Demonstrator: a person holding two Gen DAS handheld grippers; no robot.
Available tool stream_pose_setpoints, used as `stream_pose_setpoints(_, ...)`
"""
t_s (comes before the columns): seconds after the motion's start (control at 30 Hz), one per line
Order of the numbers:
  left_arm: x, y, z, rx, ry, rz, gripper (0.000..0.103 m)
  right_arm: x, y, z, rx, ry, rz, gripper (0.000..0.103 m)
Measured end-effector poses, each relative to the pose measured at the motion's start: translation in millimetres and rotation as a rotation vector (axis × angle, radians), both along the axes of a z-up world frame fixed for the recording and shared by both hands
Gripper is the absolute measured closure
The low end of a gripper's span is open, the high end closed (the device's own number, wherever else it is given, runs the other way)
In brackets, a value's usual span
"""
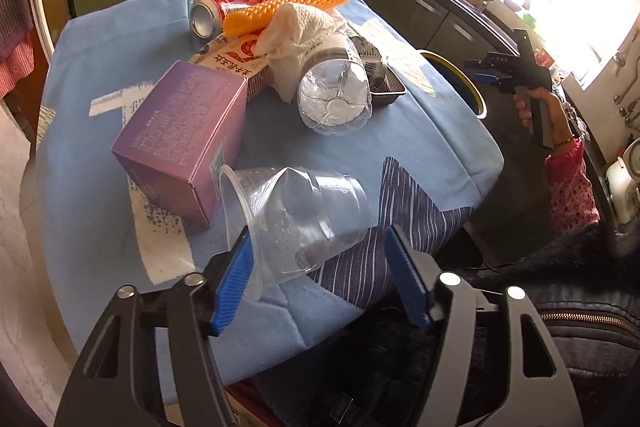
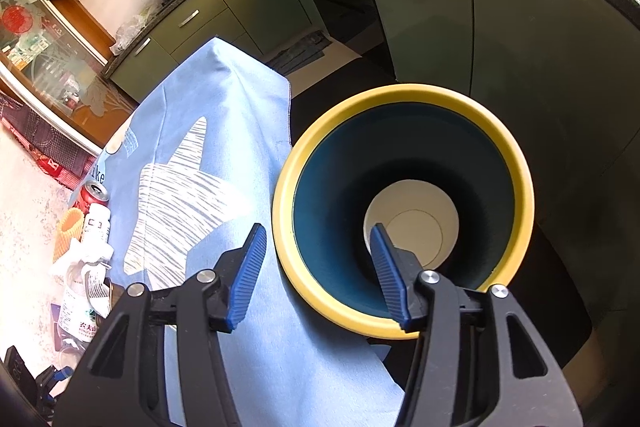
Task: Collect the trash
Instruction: 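Grasp the clear plastic cup with the left tool, then carry the clear cup over the bin and open the left tool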
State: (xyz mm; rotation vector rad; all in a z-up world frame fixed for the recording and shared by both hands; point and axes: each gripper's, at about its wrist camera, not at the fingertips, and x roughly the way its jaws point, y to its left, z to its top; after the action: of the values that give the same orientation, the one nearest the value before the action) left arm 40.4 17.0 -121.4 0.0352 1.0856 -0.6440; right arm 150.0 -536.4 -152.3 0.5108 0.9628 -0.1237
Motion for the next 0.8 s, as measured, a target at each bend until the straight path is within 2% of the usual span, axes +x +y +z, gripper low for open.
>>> stream_pose_setpoints(0.07,4,-2,-4,0.000,0.008,0.003,0.053,-1,3,-1,-0.007,0.000,0.007,0.051)
stream_pose_setpoints(0.13,7,-3,-8,-0.011,0.016,0.009,0.066,-1,6,-2,-0.009,-0.001,0.016,0.051)
stream_pose_setpoints(0.2,10,-5,-8,-0.036,0.014,0.009,0.085,-1,9,-3,-0.014,0.001,0.021,0.051)
stream_pose_setpoints(0.27,9,-7,-3,-0.058,-0.013,0.010,0.096,-1,11,-4,-0.017,0.003,0.025,0.051)
stream_pose_setpoints(0.4,4,-12,15,-0.085,-0.080,-0.012,0.097,-1,13,-5,-0.019,-0.002,0.029,0.051)
stream_pose_setpoints(0.5,-3,-26,31,-0.068,-0.137,-0.059,0.097,-3,12,-3,-0.027,-0.008,0.028,0.051)
stream_pose_setpoints(0.67,-6,-67,55,-0.050,-0.219,-0.161,0.097,-9,12,4,-0.065,-0.027,0.020,0.051)
stream_pose_setpoints(0.8,5,-110,66,-0.084,-0.252,-0.234,0.097,-18,10,14,-0.128,-0.051,0.004,0.051)
